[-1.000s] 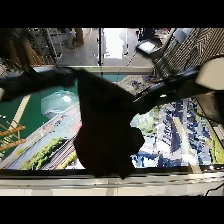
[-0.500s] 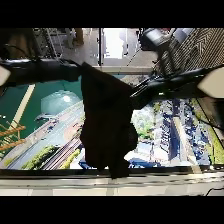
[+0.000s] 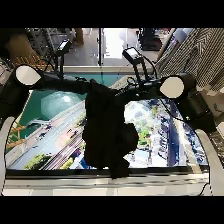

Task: Fold the clothes and pants, and hang the long-sleeved shirts on hangers.

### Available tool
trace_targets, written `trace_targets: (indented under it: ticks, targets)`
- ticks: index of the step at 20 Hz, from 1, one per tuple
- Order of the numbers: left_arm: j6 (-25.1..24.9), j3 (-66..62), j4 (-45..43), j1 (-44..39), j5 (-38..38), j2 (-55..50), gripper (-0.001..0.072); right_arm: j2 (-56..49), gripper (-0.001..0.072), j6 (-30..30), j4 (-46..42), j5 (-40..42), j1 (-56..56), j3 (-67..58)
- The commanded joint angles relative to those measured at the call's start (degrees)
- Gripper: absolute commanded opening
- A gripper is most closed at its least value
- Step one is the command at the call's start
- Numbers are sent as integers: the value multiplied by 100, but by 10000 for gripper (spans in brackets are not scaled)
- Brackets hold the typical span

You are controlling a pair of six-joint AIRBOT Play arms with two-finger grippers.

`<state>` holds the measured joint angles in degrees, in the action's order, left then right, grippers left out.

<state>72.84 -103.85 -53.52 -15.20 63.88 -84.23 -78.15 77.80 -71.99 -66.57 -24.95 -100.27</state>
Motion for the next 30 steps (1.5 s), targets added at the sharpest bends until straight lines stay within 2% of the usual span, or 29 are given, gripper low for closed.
trace_targets:
  ticks: [1, 5, 9, 11, 12, 14, 15, 20, 22, 23, 24, 25, 30]
  targets:
    - [-26, -4, 4, -4, 42, 13, 12, -35, 454, 382, 2, -103, -4, 17]
    - [-26, -4, 4, -4, 79, 15, 12, -35, 474, 778, -13, -820, -50, 17]
    - [-26, -4, 166, -4, 138, 15, 13, -229, 474, 1198, -968, -479, -385, 20]
    - [-31, -4, 313, -4, 140, 17, 13, -529, 474, 1272, -1027, -247, -448, 22]
    - [-46, -4, 319, -4, 142, 17, 13, -697, 456, 1287, -1073, -85, -472, 20]
    - [-74, -4, 299, -4, 186, 17, 13, -868, 201, 1388, -1123, 61, -474, 17]
    - [-133, -2, 273, 24, 199, 15, 13, -852, 153, 1386, -1123, 33, -474, 15]
    - [-131, -2, 116, 103, 195, 0, 13, -326, 168, 1360, -1113, -601, -474, -9]
    - [-133, -4, 177, 72, 192, 4, 13, -162, 251, 1362, -1110, -793, -474, -9]
    - [-133, -4, 175, 55, 190, 4, 13, -114, 213, 1360, -1099, -826, -474, -9]
    - [-133, -4, 177, 55, 190, 4, 13, -90, 60, 1255, -1075, -848, -474, -9]
    - [-133, -4, 177, 55, 190, 7, 13, -81, 25, 1213, -1071, -841, -474, -9]
    - [-240, -7, 177, 57, 131, 153, 13, -52, 22, 1119, -1078, -151, -485, -166]
